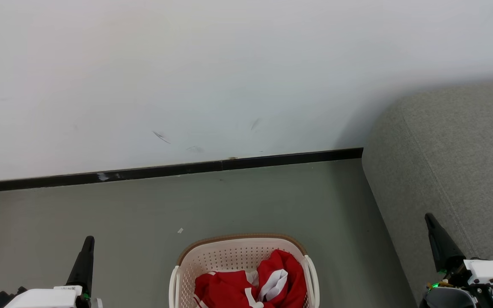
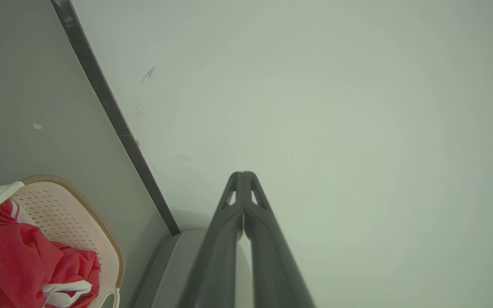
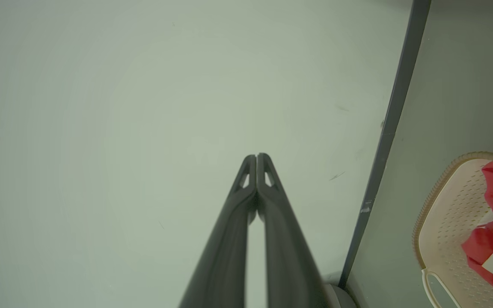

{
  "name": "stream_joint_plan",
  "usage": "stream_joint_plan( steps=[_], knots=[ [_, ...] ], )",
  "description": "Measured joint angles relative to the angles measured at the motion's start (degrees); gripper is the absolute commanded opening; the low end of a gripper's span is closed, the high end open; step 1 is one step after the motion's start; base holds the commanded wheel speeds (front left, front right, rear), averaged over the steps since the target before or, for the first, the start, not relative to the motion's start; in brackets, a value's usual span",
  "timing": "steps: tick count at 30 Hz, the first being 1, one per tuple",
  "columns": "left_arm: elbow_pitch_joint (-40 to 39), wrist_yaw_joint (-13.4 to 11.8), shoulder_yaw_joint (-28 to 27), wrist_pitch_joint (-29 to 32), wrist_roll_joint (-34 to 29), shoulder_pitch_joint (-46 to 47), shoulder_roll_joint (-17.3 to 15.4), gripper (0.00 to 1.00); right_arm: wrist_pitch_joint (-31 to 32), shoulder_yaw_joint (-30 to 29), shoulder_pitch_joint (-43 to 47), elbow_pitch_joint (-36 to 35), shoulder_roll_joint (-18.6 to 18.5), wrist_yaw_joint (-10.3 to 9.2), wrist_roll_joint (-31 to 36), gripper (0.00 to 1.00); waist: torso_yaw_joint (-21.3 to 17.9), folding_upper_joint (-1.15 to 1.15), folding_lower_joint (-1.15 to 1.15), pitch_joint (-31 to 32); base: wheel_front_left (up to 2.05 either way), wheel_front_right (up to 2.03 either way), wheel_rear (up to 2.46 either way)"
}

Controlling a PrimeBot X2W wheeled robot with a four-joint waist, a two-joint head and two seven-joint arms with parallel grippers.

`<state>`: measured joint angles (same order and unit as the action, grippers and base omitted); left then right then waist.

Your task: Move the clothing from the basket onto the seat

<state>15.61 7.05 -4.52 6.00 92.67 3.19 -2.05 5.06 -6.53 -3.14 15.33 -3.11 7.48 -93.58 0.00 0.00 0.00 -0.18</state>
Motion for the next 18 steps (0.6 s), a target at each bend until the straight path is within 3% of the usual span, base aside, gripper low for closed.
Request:
stream_joint_plan(
  steps=[18],
  knots=[
    [0.0,0.0,0.0,0.0,0.0,0.0,0.0,0.0,0.0,0.0,-0.1,0.0,0.0,0.0,0.0,0.0,0.0,0.0,0.0,0.0,0.0,0.0,0.0]
  ],
)
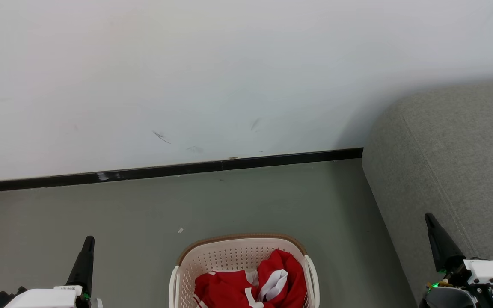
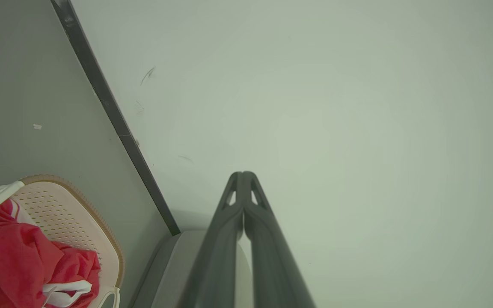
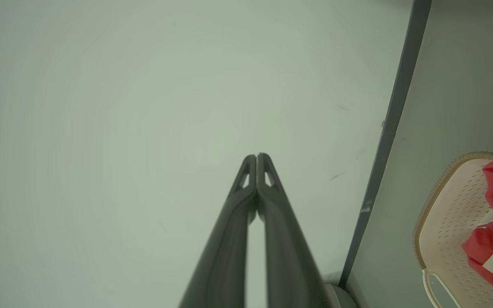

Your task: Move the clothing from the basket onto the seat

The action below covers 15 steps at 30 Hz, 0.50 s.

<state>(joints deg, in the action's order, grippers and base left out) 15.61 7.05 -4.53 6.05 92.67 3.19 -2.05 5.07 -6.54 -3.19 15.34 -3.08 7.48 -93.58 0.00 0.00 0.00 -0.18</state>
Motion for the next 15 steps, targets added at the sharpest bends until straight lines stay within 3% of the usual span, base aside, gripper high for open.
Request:
stream_joint_plan(
  steps=[15],
  knots=[
    [0.0,0.0,0.0,0.0,0.0,0.0,0.0,0.0,0.0,0.0,0.0,0.0,0.0,0.0,0.0,0.0,0.0,0.0,0.0,0.0,0.0,0.0,0.0]
  ],
)
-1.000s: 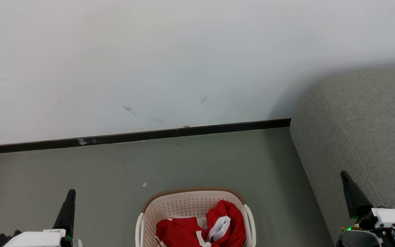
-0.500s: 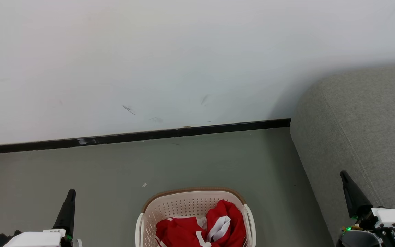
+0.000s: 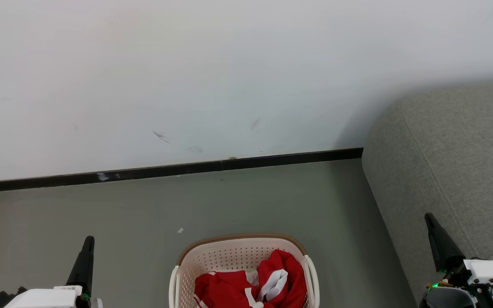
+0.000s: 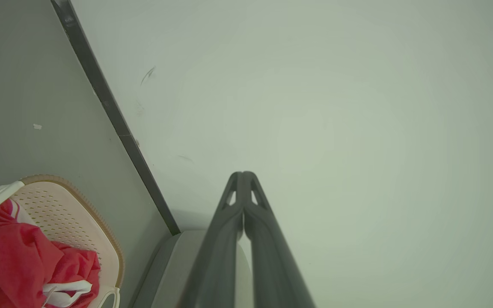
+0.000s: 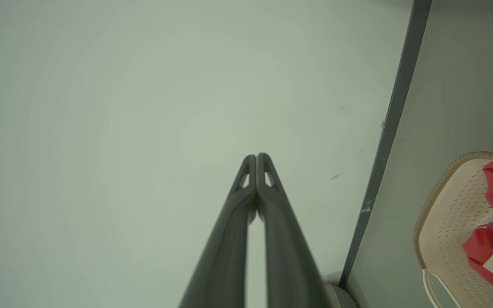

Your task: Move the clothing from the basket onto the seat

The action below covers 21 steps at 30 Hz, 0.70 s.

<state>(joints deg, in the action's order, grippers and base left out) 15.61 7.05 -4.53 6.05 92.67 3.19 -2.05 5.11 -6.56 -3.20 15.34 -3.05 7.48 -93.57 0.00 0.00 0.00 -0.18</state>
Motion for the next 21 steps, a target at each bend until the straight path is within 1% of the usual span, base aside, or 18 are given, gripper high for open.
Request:
stream_joint_plan(
  steps=[21],
  knots=[
    [0.0,0.0,0.0,0.0,0.0,0.0,0.0,0.0,0.0,0.0,0.0,0.0,0.1,0.0,0.1,0.0,0.0,0.0,0.0,0.0,0.0,0.0,0.0]
  ],
)
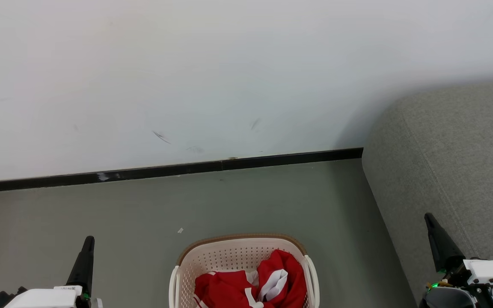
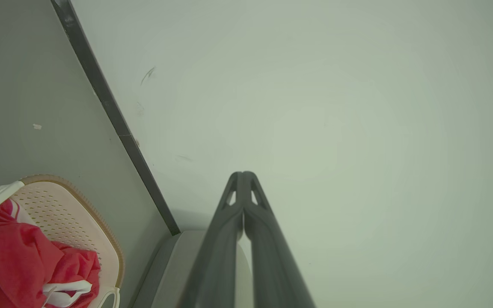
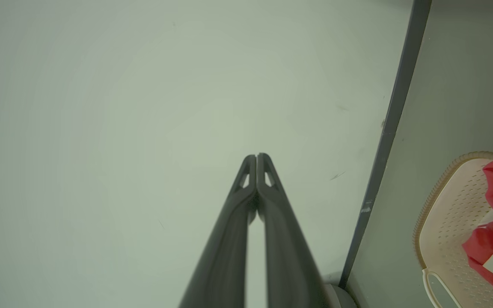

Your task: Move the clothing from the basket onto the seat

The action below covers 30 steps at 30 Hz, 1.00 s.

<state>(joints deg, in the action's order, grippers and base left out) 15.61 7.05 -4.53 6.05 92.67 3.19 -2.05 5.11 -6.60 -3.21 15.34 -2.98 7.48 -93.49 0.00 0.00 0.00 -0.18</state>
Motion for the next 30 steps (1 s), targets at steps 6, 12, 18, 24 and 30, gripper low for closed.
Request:
stream_joint_plan(
  steps=[6,12,18,24,30],
  knots=[
    [0.0,0.0,0.0,0.0,0.0,0.0,0.0,0.0,0.0,0.0,0.0,0.0,0.0,0.0,0.0,0.0,0.0,0.0,0.0,0.0,0.0,0.0,0.0],
    [0.0,0.0,0.0,0.0,0.0,0.0,0.0,0.0,0.0,0.0,0.0,0.0,0.0,0.0,0.0,0.0,0.0,0.0,0.0,0.0,0.0,0.0,0.0],
    [0.0,0.0,0.0,0.0,0.0,0.0,0.0,0.0,0.0,0.0,0.0,0.0,0.1,0.0,0.0,0.0,0.0,0.0,0.0,0.0,0.0,0.0,0.0],
    [0.0,0.0,0.0,0.0,0.0,0.0,0.0,0.0,0.0,0.0,0.0,0.0,0.1,0.0,0.1,0.0,0.0,0.0,0.0,0.0,0.0,0.0,0.0],
    [0.0,0.0,0.0,0.0,0.0,0.0,0.0,0.0,0.0,-0.1,0.0,0.0,0.1,0.0,0.1,0.0,0.0,0.0,0.0,0.0,0.0,0.0,0.0]
  ],
)
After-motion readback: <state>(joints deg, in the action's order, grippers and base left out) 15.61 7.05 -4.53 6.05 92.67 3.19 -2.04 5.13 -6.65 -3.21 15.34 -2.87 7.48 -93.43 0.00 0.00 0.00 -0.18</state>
